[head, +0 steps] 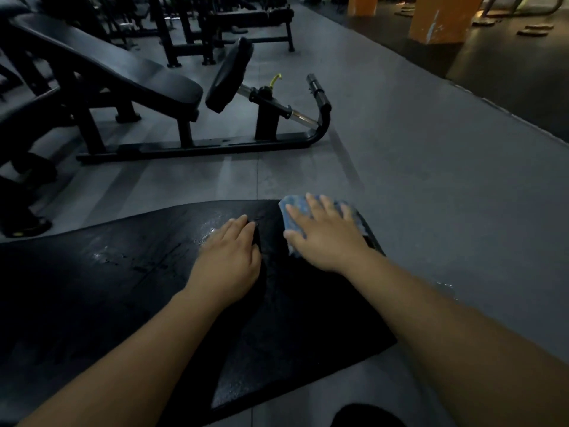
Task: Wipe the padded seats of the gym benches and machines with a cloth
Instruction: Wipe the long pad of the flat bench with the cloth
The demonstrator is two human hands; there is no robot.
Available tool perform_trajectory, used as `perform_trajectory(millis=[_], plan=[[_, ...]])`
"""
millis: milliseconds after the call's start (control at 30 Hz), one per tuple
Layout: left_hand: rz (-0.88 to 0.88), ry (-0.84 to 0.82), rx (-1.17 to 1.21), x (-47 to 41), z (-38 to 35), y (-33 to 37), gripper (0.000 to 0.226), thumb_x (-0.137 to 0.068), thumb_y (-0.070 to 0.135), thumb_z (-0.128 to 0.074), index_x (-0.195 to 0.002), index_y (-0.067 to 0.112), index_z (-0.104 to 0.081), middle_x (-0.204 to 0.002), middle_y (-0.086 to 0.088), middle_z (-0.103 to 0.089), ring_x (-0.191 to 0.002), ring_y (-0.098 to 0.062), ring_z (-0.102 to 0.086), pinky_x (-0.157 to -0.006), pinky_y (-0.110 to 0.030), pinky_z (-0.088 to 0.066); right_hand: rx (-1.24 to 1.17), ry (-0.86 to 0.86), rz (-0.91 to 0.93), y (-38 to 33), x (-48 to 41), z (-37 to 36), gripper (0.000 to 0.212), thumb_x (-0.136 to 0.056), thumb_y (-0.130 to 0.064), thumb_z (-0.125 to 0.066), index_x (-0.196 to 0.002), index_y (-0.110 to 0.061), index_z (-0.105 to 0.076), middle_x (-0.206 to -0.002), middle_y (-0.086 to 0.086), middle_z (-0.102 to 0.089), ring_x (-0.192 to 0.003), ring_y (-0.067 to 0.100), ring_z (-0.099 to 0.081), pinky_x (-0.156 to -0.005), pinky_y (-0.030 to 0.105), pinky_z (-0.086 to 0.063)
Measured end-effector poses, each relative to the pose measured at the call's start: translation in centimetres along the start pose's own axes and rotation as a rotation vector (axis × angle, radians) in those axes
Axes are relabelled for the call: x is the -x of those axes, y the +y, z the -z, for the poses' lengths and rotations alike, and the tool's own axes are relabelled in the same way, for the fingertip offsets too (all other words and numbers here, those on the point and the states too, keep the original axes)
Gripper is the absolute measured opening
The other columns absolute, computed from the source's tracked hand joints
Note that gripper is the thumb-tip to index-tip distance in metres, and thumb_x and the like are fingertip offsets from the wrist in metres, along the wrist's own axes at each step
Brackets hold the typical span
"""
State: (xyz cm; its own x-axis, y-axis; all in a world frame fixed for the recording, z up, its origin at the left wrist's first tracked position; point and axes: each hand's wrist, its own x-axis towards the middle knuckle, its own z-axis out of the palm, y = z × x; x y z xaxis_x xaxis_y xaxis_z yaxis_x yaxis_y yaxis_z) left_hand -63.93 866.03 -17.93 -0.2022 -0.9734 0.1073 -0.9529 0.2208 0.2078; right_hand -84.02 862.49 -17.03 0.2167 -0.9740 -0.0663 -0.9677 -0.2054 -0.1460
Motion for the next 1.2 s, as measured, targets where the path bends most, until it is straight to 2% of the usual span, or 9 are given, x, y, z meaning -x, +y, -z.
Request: perform_trajectory(millis=[200, 300, 433, 633, 833, 933, 1033, 1100, 1200], plan=[[0.022, 0.005, 0.001, 0.5, 0.1, 0.3, 0.067, -0.093, 0.040, -0.019, -0.152, 0.013, -0.034, -0.162, -0.005, -0.028, -0.150, -0.020, -0.021, -0.123, -0.035, -0.014, -0.013, 0.044, 0.312, -1.6, 6.5, -1.1, 0.062, -0.098, -0.062, -0.020, -0.157, -0.043, -0.012, -0.168, -0.005, 0.003, -0.154, 0.018, 0.008, -0.123, 0.048, 0.005], [0.033, -0.006, -0.024, 0.8, 0.4, 0.7, 0.055, -0.102, 0.035, -0.028, -0.153, 0.014, -0.033, -0.162, -0.004, -0.027, -0.150, -0.021, -0.021, -0.123, -0.036, -0.015, 0.025, 0.039, 0.214, 1.0, 4.6, -0.3, 0.067, -0.094, -0.068, -0.017, -0.156, -0.044, -0.012, -0.168, -0.006, -0.001, -0.154, 0.017, 0.003, -0.123, 0.046, 0.001], [0.072, 0.021, -0.078, 3.4, 0.6, 0.7, 0.056, -0.099, 0.037, -0.027, -0.147, 0.012, -0.042, -0.157, -0.007, -0.037, -0.147, -0.023, -0.029, -0.122, -0.038, -0.022, 0.005, -0.019, 0.075, -2.0, -1.2, 0.0, 0.063, -0.099, -0.063, -0.020, -0.158, -0.041, -0.009, -0.168, 0.004, 0.004, -0.153, 0.028, 0.007, -0.120, 0.058, 0.005], [0.135, 0.065, -0.052, 4.7, 0.8, 1.4, 0.065, -0.091, 0.037, -0.018, -0.137, 0.006, -0.052, -0.148, -0.011, -0.048, -0.140, -0.026, -0.039, -0.118, -0.038, -0.025, -0.023, 0.060, 0.411, -1.9, 8.9, -1.5, 0.061, -0.099, -0.061, -0.023, -0.156, -0.043, -0.010, -0.168, -0.004, 0.004, -0.154, 0.019, 0.009, -0.122, 0.051, 0.005], [0.146, 0.029, -0.024, 4.8, 1.4, 1.8, 0.055, -0.098, 0.031, -0.027, -0.146, 0.009, -0.043, -0.157, -0.007, -0.036, -0.146, -0.022, -0.028, -0.120, -0.036, -0.018, -0.006, 0.007, 0.104, -3.1, 6.7, -0.6, 0.067, -0.098, -0.065, -0.021, -0.158, -0.039, -0.010, -0.168, 0.005, 0.003, -0.153, 0.028, 0.008, -0.120, 0.058, 0.005], [0.090, -0.034, -0.006, 4.6, 2.0, 0.6, 0.049, -0.105, 0.027, -0.037, -0.152, 0.013, -0.035, -0.162, -0.005, -0.027, -0.150, -0.019, -0.021, -0.120, -0.029, -0.011, -0.051, 0.049, 0.264, -6.5, 10.8, -2.1, 0.068, -0.096, -0.061, -0.019, -0.158, -0.034, -0.016, -0.168, 0.008, -0.003, -0.154, 0.030, 0.003, -0.121, 0.058, 0.002], [-0.014, -0.105, -0.036, 5.3, 3.2, -1.3, 0.053, -0.104, 0.030, -0.040, -0.154, 0.017, -0.033, -0.163, 0.000, -0.025, -0.149, -0.016, -0.022, -0.119, -0.028, -0.016, -0.068, 0.106, 0.362, -4.6, 16.0, -2.6, 0.066, -0.093, -0.061, -0.020, -0.152, -0.038, -0.034, -0.165, 0.002, -0.024, -0.153, 0.026, -0.017, -0.122, 0.052, -0.013], [-0.060, -0.116, -0.068, 5.9, 3.6, -2.3, 0.053, -0.103, 0.034, -0.039, -0.152, 0.017, -0.036, -0.161, 0.001, -0.030, -0.147, -0.018, -0.028, -0.119, -0.032, -0.023, -0.042, 0.058, 0.241, -3.0, 14.4, -1.9, 0.067, -0.093, -0.063, -0.011, -0.156, -0.041, -0.023, -0.167, -0.001, -0.012, -0.154, 0.023, -0.007, -0.124, 0.048, -0.005], [-0.075, -0.082, -0.130, 6.8, 3.5, -3.1, 0.067, -0.094, 0.049, -0.022, -0.147, 0.016, -0.044, -0.156, -0.003, -0.039, -0.144, -0.023, -0.036, -0.117, -0.042, -0.031, -0.021, -0.001, 0.062, -5.8, 10.2, -1.0, 0.062, -0.100, -0.059, -0.017, -0.158, -0.038, -0.007, -0.168, 0.005, 0.005, -0.153, 0.029, 0.009, -0.121, 0.056, 0.006]])
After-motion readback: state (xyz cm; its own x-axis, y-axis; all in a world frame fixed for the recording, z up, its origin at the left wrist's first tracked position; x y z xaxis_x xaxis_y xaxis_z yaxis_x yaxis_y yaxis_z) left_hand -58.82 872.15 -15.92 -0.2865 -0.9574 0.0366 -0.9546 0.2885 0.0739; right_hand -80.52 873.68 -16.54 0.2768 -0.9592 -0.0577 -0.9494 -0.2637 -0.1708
